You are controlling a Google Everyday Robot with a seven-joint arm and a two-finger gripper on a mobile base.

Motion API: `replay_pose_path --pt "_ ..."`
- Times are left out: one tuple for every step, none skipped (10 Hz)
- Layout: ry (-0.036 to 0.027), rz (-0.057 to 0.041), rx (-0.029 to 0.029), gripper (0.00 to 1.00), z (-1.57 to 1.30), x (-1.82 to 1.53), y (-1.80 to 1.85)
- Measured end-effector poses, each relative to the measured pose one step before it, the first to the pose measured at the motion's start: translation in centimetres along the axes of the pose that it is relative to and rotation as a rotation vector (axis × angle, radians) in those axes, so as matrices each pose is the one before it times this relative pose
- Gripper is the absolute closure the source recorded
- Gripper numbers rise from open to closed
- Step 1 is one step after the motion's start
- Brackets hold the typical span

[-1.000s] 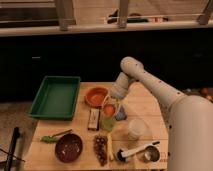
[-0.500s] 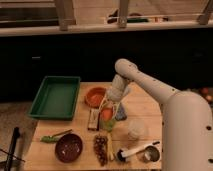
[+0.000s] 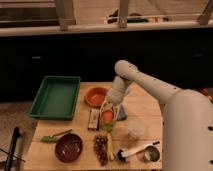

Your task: Place apple in plastic cup

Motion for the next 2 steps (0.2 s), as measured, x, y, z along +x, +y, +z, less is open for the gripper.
replay_pose_path --pt "-0.00082 0.00522 0.00098 0.72 -0.081 0.020 0.248" --pt "-0.00099 0.00194 0.00030 0.62 -0.041 -0.030 0.061"
